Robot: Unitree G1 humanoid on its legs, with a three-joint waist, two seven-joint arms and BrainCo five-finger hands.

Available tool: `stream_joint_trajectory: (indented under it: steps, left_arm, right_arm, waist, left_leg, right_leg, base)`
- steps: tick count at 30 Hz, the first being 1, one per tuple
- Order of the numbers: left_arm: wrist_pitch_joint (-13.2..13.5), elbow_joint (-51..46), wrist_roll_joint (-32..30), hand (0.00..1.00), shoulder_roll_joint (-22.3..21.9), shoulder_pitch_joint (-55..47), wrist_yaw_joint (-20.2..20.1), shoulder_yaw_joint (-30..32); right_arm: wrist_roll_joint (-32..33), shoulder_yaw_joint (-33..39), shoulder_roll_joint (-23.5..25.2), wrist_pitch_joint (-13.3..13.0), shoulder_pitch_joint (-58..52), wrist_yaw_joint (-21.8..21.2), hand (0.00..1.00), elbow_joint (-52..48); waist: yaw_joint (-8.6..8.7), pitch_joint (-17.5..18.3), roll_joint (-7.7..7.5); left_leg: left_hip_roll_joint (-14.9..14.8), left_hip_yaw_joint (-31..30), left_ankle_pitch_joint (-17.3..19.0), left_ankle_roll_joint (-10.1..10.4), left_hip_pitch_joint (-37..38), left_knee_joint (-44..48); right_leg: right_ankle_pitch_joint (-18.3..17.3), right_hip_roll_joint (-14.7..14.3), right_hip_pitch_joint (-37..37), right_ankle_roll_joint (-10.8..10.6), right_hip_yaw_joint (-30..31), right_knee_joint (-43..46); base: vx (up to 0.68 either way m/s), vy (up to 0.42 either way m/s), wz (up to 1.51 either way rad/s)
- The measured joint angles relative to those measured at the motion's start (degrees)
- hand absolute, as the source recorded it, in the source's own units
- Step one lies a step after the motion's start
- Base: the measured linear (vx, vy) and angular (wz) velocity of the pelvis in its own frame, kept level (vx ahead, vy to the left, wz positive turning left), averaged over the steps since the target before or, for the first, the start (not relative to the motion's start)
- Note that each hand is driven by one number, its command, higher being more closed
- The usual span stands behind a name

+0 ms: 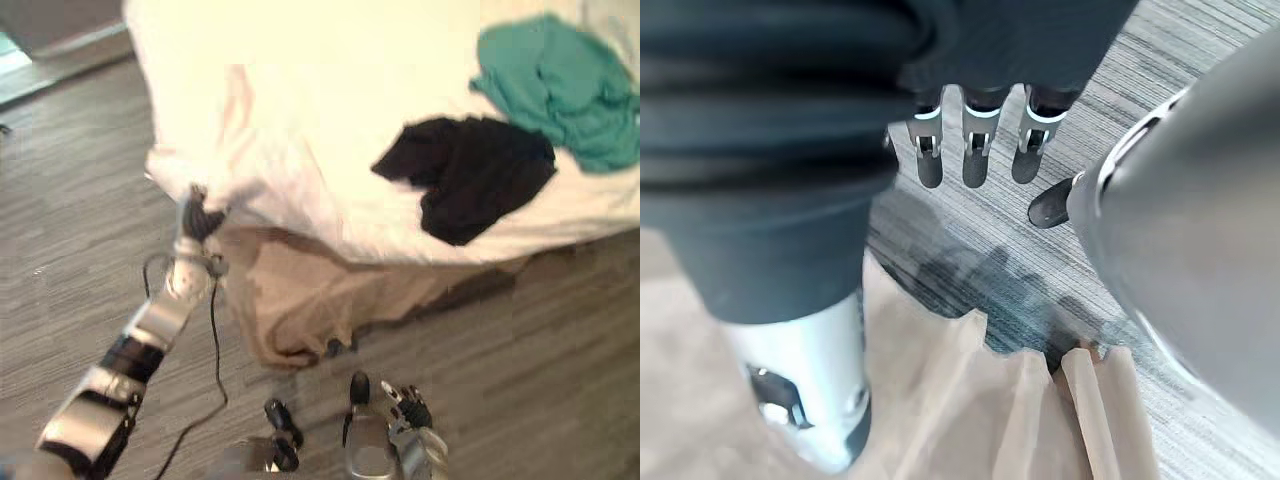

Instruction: Tidy the bed and pick cloth on bed and put in laundry

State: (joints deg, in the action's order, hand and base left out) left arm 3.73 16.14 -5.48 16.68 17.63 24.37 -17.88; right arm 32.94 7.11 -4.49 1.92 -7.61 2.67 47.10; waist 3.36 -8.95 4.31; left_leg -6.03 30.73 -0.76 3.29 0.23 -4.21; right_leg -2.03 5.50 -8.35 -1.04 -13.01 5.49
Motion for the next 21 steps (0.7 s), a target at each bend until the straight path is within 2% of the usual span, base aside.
stream_joint_trajectory:
  steps: [2,3,6,10,15,17,19,21]
  left_arm:
    - [1.77,-0.83,2.47,1.00,-2.08,-5.00,-2.12,0.06]
    - [2.77,-2.21,3.72,0.00,-3.15,-7.60,-3.26,0.09]
    - [5.18,-5.05,4.38,0.00,-5.18,-12.74,-5.82,0.23]
    - [7.27,-6.37,6.71,0.00,-5.21,-17.78,-10.37,0.62]
    - [7.17,-3.78,9.99,0.00,-5.33,-22.58,-10.49,1.10]
    - [6.69,1.26,13.88,0.00,-6.49,-23.31,-7.88,2.44]
    - [6.55,6.55,17.56,0.00,-8.09,-24.16,-3.87,5.43]
    - [6.60,14.75,20.86,0.00,-9.23,-26.46,1.59,12.14]
  right_arm:
    - [-0.03,0.11,0.04,1.96,-0.27,0.58,0.00,1.37]
    - [-0.15,0.71,0.03,3.06,-0.30,0.76,0.00,2.26]
    - [-0.58,1.48,-0.15,5.33,-0.32,0.61,0.00,4.05]
    - [-0.90,1.87,-0.67,8.18,0.35,-0.68,0.00,6.17]
    - [-4.98,1.96,-0.97,9.58,1.29,-2.64,0.00,8.20]
    - [-6.87,1.96,-1.11,9.53,1.97,-4.01,0.00,9.30]
    - [-7.41,1.97,-1.15,9.21,2.34,-4.83,0.00,10.37]
    - [-7.98,2.07,-1.14,8.91,2.32,-5.36,0.00,11.27]
  waist:
    - [-0.19,1.61,-0.71]
    - [-0.30,2.21,-1.19]
    - [-0.79,2.75,-1.40]
    - [-1.26,3.23,-1.10]
    - [-1.45,4.68,-1.02]
    - [-1.48,4.76,-1.13]
    - [-2.46,5.01,-1.58]
    - [-3.33,5.12,-2.11]
  left_leg:
    - [-0.02,-0.88,-0.16,0.25,1.74,-1.11]
    - [-0.05,-1.62,-0.18,0.29,2.58,-1.32]
    - [-0.18,-3.70,-0.16,0.33,3.20,-1.33]
    - [-0.22,-6.42,-0.16,0.33,4.14,-1.32]
    - [-0.29,-8.49,-0.16,0.33,5.67,-1.32]
    - [-0.52,-9.51,-0.16,0.33,5.86,-1.32]
    - [-0.68,-9.53,-0.16,0.33,5.88,-1.32]
    - [-0.76,-10.39,-0.16,0.33,6.51,-1.32]
  right_leg:
    - [0.05,-0.46,2.41,-0.09,-0.70,-1.54]
    - [0.06,-0.67,3.68,-0.11,-1.24,-2.36]
    - [-0.01,-1.04,5.93,-0.23,-2.69,-3.85]
    - [-0.07,-1.80,8.37,-0.33,-3.87,-5.33]
    - [-0.24,-2.06,11.26,-0.60,-4.76,-6.76]
    - [-0.25,-2.22,11.86,-0.61,-5.23,-6.80]
    - [-0.26,-2.38,12.03,-0.63,-5.24,-6.81]
    - [-0.41,-2.44,12.92,-0.85,-5.74,-6.99]
  base:
    - [0.09,-0.012,0.21]
    - [0.08,-0.021,0.14]
    - [0.08,-0.030,0.27]
    - [0.08,-0.048,0.19]
    - [0.09,-0.024,0.11]
    - [0.03,-0.007,0.15]
    - [0.01,-0.003,0.02]
    - [0.00,-0.012,0.15]
